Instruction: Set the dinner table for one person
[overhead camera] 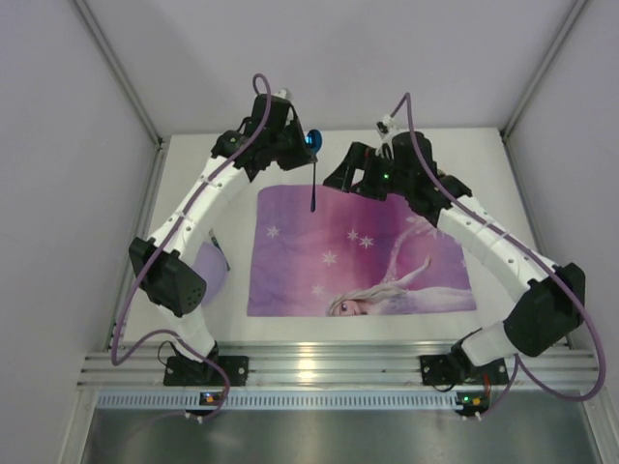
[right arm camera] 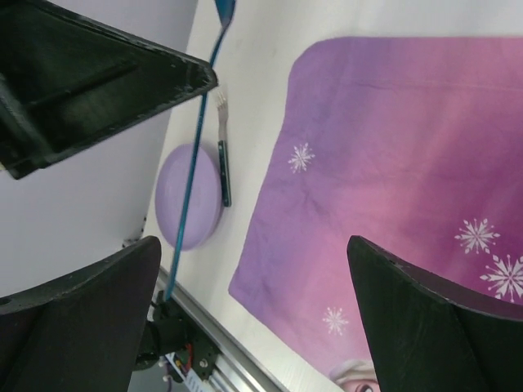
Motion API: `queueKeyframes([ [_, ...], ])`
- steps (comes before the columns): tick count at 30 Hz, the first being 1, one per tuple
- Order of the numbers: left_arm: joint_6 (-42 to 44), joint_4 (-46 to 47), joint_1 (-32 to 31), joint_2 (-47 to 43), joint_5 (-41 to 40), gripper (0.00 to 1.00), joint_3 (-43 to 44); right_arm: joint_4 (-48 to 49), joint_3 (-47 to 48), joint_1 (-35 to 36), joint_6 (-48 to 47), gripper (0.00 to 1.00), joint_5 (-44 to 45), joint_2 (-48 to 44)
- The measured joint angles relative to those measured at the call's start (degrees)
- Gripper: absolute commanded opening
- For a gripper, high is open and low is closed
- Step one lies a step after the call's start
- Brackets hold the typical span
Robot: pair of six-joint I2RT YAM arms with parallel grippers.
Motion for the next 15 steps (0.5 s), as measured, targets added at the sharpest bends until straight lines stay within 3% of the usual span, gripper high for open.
queueKeyframes([
  [7, 0.0, -0.1, 0.0, 0.0, 0.6, 0.0, 0.0, 4.2, -1.4, 0.3, 2.6, 0.93, -0.3, -0.9],
  [15, -0.1, 0.0, -0.4, 0.0, 1.8, 0.0, 0.0, 7.3, -1.7, 4.1, 5.1, 0.78, -1.7, 2.6],
])
